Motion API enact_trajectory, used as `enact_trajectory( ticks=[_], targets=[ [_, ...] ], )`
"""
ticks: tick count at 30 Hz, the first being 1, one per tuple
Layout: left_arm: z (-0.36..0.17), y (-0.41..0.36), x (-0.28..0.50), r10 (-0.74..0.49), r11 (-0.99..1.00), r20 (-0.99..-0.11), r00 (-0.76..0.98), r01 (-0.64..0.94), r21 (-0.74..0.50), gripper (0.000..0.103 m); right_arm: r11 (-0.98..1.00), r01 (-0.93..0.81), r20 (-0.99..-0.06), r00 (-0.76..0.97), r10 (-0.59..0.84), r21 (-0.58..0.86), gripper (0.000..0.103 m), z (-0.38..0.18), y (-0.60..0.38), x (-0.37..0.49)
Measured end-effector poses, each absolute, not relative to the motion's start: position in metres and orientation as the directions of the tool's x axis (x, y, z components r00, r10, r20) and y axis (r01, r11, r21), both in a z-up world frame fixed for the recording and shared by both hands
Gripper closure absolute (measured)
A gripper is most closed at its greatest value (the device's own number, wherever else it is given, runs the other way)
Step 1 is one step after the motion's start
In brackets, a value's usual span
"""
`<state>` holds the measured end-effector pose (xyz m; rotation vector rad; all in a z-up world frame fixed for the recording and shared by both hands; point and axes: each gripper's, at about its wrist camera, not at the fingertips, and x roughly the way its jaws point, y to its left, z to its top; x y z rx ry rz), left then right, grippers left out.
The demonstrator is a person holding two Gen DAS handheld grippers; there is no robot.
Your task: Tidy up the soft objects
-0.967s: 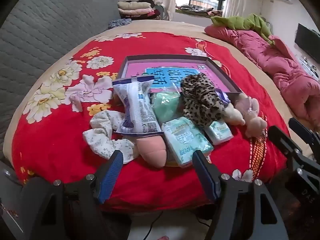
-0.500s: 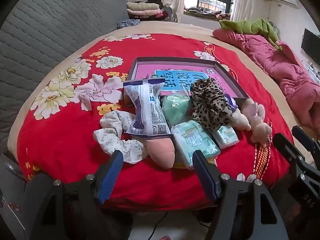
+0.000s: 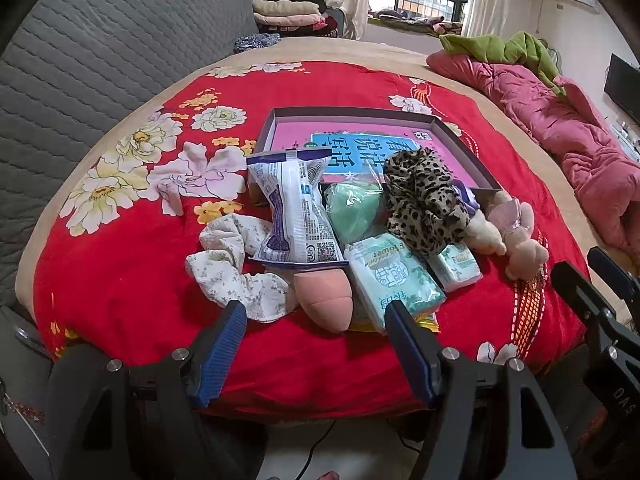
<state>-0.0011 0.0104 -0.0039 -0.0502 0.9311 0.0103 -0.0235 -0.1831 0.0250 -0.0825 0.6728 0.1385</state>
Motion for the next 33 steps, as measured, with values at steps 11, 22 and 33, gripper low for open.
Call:
enact_trajectory(
  ticks=[11, 22, 33],
  targets=[
    [-0.0047, 0.0104, -0.0020, -0.018, 0.999, -0.803, 0.596, -0.030, -0.044, 0.032, 0.986, -0.161, -0.629, 0.770, 0.105, -0.033, 0.023, 0.0241, -0.1820, -0.0237],
    [-0.0044, 0.0109, -0.0021, -0.020, 0.999, -0.805, 0.592, -0.028, -0.045, 0.032, 0.986, -0.164, -0.625, 0.773, 0.108, -0.032, 0.023, 0.0249, -0.1833, -0.0239],
    [-0.0029, 0.0124, -0.0018, -0.019, 0.998, -0.807, 0.590, -0.031, -0.046, 0.032, 0.986, -0.166, -0.619, 0.778, 0.111, -0.032, 0.023, 0.0257, -0.1833, -0.0248]
  ],
)
